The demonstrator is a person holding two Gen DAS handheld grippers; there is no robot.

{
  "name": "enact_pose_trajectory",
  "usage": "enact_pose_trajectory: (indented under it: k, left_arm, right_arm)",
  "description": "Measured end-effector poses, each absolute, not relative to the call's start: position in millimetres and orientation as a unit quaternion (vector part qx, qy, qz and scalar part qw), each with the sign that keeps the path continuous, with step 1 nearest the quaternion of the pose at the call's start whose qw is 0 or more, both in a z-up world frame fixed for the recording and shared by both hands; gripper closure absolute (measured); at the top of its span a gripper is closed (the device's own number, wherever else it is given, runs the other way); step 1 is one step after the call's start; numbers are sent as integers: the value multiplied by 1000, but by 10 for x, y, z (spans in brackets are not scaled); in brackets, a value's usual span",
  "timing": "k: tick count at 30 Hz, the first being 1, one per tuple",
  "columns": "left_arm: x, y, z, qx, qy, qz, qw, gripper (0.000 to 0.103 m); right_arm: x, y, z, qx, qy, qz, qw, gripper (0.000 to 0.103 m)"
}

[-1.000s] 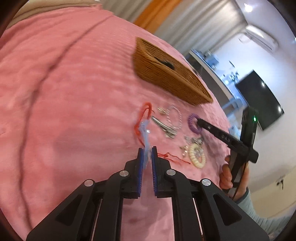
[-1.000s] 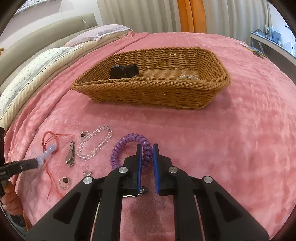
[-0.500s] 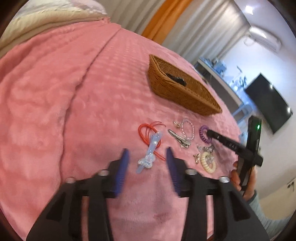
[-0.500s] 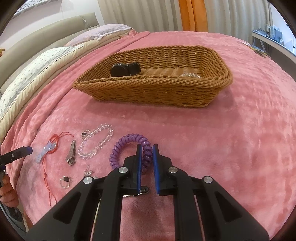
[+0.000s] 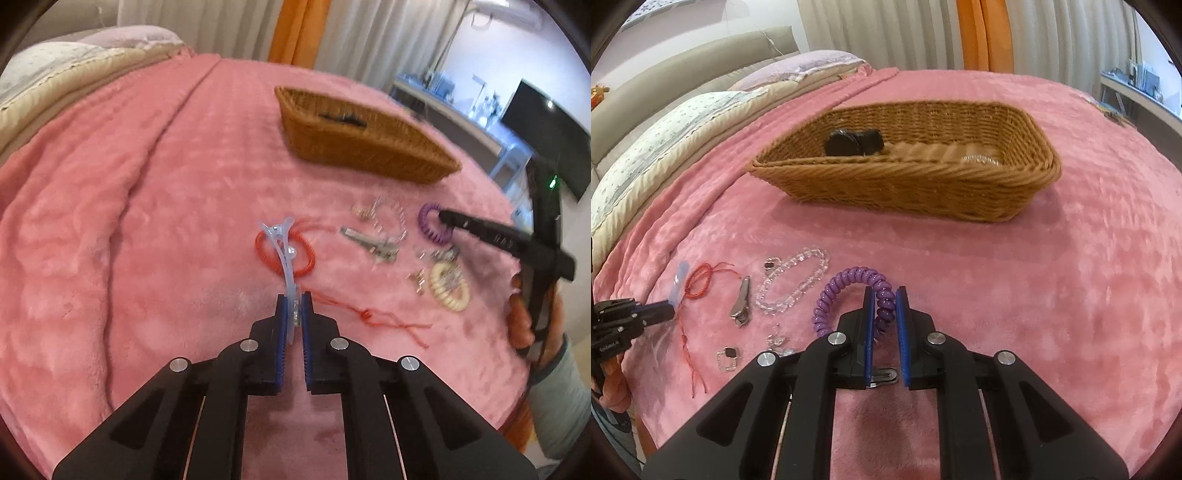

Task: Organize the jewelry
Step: 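Carry clip and purple coil into the basket and open both tools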

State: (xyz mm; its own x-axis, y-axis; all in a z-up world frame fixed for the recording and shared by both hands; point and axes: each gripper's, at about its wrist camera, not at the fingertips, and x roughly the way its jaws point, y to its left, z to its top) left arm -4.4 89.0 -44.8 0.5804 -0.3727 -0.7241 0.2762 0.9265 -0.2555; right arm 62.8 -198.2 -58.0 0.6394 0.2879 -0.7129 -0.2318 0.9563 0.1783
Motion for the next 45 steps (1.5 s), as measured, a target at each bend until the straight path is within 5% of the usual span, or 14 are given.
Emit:
enact_pose_trajectory:
  k: [16, 21, 25, 28, 30, 33, 45]
  left_arm:
    - [256, 518, 369, -76, 324, -245, 911, 98]
    - [538, 243, 384, -73, 328, -265, 904, 98]
    - [574, 172, 243, -81, 339, -277, 895, 98]
    - [601, 162, 125, -85, 352, -277, 890, 98]
    - [620, 165, 108, -83, 355, -278, 889, 98]
    - [630, 161, 138, -78, 352, -280, 890, 98]
    - [1088, -310, 558, -35, 326, -298, 896, 98]
  right_arm:
    - [583, -2230, 161, 67, 315, 139, 936, 96]
    - [766, -2320, 118, 61, 354, 156, 920, 95]
    - [769, -2323, -286, 42, 418, 162, 893, 74]
    - [791, -2298, -505, 24, 444, 152, 883, 70]
    - [859, -2262, -638, 14, 466, 143, 873, 70]
    - [834, -2137, -608, -19, 455, 148, 878, 93]
    - [1126, -2292, 462, 14, 325, 128, 937, 95]
